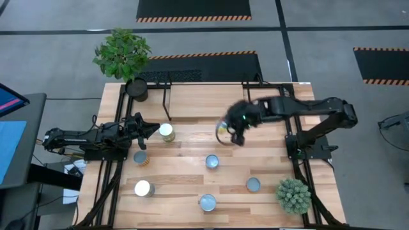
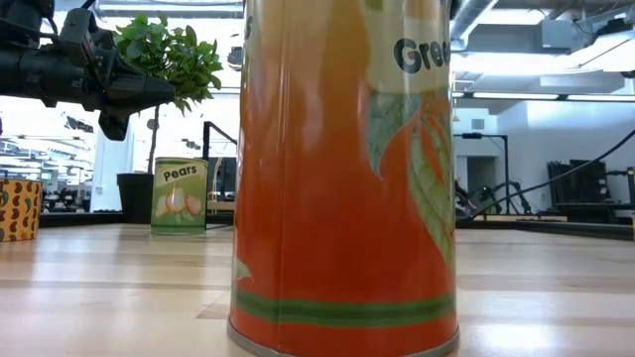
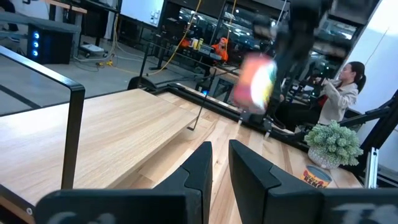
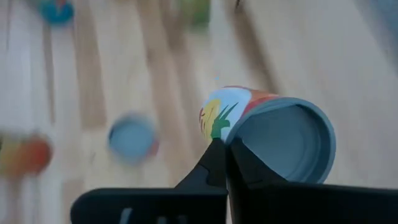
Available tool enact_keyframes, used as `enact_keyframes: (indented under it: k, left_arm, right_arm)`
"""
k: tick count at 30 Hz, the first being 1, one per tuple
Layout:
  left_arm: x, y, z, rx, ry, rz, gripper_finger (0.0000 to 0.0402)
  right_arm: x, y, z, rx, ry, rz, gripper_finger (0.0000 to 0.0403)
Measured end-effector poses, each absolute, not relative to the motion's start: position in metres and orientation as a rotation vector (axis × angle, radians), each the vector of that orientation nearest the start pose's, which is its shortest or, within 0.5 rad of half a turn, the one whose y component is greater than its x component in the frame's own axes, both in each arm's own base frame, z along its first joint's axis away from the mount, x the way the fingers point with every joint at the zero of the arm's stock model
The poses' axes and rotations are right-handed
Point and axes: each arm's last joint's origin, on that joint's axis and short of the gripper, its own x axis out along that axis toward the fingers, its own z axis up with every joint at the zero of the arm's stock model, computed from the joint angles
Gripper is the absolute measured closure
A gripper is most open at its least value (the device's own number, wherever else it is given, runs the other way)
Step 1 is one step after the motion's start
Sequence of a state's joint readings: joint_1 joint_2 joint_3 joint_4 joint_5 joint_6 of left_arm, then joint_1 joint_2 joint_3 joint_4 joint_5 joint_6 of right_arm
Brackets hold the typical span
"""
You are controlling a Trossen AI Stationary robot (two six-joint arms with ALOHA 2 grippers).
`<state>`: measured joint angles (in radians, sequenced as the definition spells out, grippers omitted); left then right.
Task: Pick and place cans onto a shelf
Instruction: Put the canned pineapple on the shelf
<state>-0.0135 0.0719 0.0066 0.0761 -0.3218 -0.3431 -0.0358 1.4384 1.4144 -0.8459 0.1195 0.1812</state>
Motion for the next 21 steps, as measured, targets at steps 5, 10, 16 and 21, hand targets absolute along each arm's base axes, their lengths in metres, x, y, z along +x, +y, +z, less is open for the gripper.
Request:
enact_keyframes:
  k: [5,10,16,21]
  left_arm:
    - [0.1,0.008,0.167,-0.342,-0.063,0.303,0.0358]
    - [0.1,0.008,0.167,-0.343,-0.064,0.303,0.0358]
    - [0.1,0.008,0.167,-0.342,-0.063,0.303,0.0358]
    - [0.1,0.008,0.167,-0.342,-0.063,0.303,0.0358]
  right_arm:
    - [0.327,-0.055,0.365,0.046,0.731,-0.271,0.0399]
    - [0.36,-0.106,0.349,0.031,0.832,-0.273,0.0399]
    - [0.39,-0.162,0.322,-0.001,0.956,-0.272,0.0399]
    - [0.405,-0.189,0.315,-0.055,1.013,-0.251,0.0399]
